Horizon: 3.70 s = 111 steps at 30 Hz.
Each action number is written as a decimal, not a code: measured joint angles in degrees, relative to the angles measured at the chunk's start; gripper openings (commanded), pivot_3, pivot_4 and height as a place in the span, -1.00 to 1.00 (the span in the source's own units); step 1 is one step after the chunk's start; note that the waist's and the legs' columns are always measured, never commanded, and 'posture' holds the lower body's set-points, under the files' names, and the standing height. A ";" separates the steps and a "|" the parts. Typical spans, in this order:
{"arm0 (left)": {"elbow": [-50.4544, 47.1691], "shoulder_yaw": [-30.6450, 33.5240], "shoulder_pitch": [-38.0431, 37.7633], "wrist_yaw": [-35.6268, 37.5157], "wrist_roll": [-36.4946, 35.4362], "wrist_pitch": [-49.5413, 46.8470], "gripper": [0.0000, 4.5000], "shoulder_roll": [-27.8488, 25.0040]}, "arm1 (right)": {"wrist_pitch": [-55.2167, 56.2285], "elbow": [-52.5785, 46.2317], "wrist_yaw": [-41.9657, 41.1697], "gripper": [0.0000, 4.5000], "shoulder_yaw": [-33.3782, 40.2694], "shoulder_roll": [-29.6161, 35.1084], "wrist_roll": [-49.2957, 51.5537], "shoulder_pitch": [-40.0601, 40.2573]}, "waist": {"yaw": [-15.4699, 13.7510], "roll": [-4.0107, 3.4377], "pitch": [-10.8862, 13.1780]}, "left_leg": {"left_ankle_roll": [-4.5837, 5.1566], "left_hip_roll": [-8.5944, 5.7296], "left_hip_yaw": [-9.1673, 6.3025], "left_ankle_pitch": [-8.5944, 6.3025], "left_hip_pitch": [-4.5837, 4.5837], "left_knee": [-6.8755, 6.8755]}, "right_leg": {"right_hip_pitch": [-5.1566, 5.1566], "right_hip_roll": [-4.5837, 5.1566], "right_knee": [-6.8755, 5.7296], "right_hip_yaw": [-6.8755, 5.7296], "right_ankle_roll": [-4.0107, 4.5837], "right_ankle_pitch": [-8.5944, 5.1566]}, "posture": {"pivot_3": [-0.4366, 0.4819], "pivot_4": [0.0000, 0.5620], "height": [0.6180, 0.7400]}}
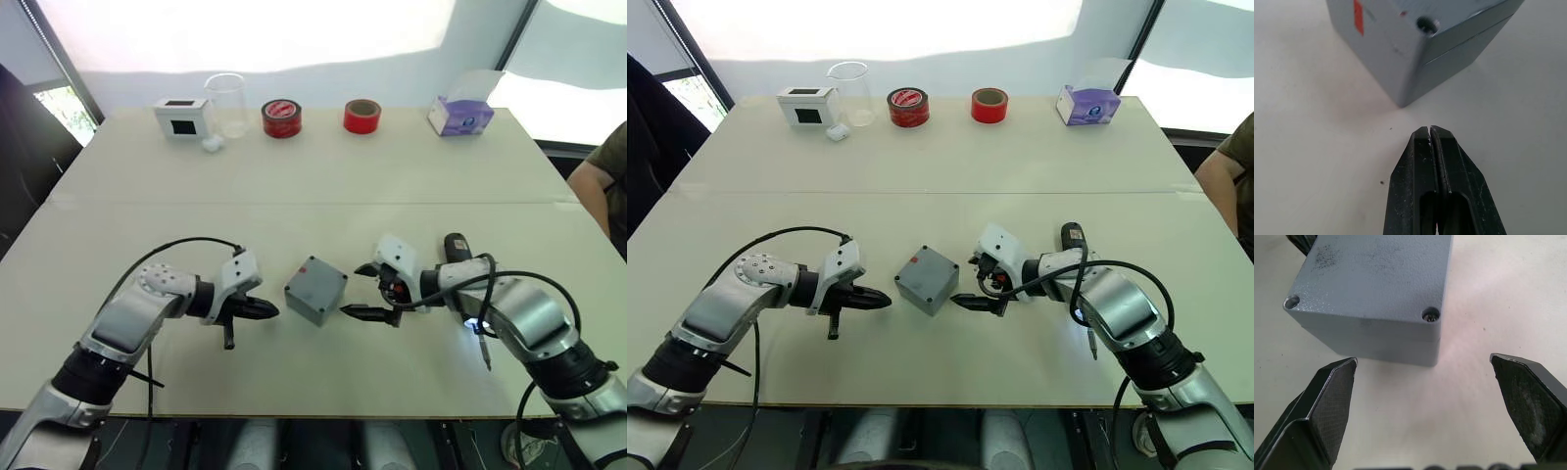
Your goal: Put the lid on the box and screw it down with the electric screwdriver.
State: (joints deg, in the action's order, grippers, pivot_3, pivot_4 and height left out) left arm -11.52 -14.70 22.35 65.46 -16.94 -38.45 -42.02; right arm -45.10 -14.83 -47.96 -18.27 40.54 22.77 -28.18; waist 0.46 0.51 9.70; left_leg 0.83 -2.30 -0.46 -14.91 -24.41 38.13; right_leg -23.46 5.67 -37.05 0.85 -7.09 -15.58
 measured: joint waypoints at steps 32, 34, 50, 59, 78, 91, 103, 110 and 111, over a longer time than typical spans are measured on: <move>3.09 -0.78 3.83 -3.28 1.63 1.47 -1.00 2.26 | -5.98 -11.12 -5.19 0.99 3.39 2.72 2.19 5.86 | 0.04 0.00 0.00 | -0.02 -0.01 -0.03 0.01 -0.01 0.00 | -0.01 -0.01 -0.01 0.00 0.00 0.00 | -0.05 -0.47 1.00; 2.91 1.55 3.69 -3.10 0.78 1.09 -1.00 1.04 | -7.36 -11.91 -4.62 0.99 9.60 4.38 4.03 6.85 | -0.17 0.01 0.00 | -0.02 -0.01 -0.04 0.01 0.00 0.00 | 0.01 0.02 -0.01 -0.01 0.00 0.00 | -0.05 -0.47 1.00; -4.84 8.65 12.40 -3.11 -12.36 -7.77 -1.00 1.68 | 8.77 14.55 6.73 0.65 16.05 -4.49 -4.69 3.74 | -0.71 0.00 0.01 | -0.11 -0.01 0.03 0.06 0.02 -0.01 | -0.02 -0.07 -0.04 0.01 0.00 0.01 | -0.05 -0.47 1.00; -5.58 7.09 12.24 -3.74 -12.42 -8.35 -1.00 1.64 | 13.10 21.30 6.74 -0.41 15.99 -6.32 -7.21 0.61 | -0.70 0.00 0.01 | -0.11 0.00 0.03 0.07 0.02 0.00 | 0.00 -0.09 -0.05 0.01 0.00 0.01 | -0.05 -0.47 1.00; -5.51 6.39 12.18 -4.48 -12.25 -7.49 -1.00 1.64 | 9.00 19.31 4.88 -0.41 16.61 -6.09 -6.72 1.19 | -0.70 0.00 0.01 | -0.11 0.00 0.02 0.07 0.02 0.00 | 0.00 -0.10 -0.05 0.01 0.00 0.01 | -0.05 -0.47 1.00; -5.32 5.83 12.17 -4.29 -11.78 -7.07 -1.00 1.51 | 7.71 17.25 5.62 -0.41 17.09 -6.10 -5.73 2.56 | -0.70 0.00 0.01 | -0.11 0.00 0.02 0.07 0.02 0.00 | 0.00 -0.10 -0.06 0.01 0.00 0.01 | -0.05 -0.47 1.00; -5.18 4.69 11.62 -4.27 -11.10 -6.12 -1.00 1.47 | 7.68 17.25 6.41 -0.99 17.11 -6.24 -5.64 2.56 | -0.70 0.00 0.01 | -0.11 0.00 0.02 0.07 0.02 0.00 | 0.00 -0.11 -0.06 0.01 0.00 0.01 | -0.05 -0.47 1.00; -5.14 4.69 11.62 -4.27 -11.10 -6.09 -1.00 1.47 | 6.39 16.25 7.25 -0.99 19.06 -6.23 -4.54 2.58 | -0.69 0.00 0.01 | -0.11 0.00 0.02 0.07 0.02 0.00 | 0.00 -0.11 -0.06 0.01 0.00 0.01 | -0.05 -0.47 1.00; -5.13 4.69 11.62 -4.27 -11.10 -6.09 -1.00 1.47 | 6.04 15.31 7.25 -0.99 19.33 -6.20 -4.32 2.61 | -0.68 0.00 0.01 | -0.11 0.00 0.02 0.07 0.02 0.00 | 0.00 -0.11 -0.06 0.01 0.00 0.01 | -0.05 -0.47 1.00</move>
State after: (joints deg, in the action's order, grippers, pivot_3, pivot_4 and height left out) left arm -16.65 -10.01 33.97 61.19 -28.03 -44.54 -40.55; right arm -39.05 0.48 -40.71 1.06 34.34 18.46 -25.57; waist -0.22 0.51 9.71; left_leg 0.72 -2.30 -0.44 -14.85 -24.39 38.12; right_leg -23.46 5.57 -37.11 0.85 -7.09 -15.57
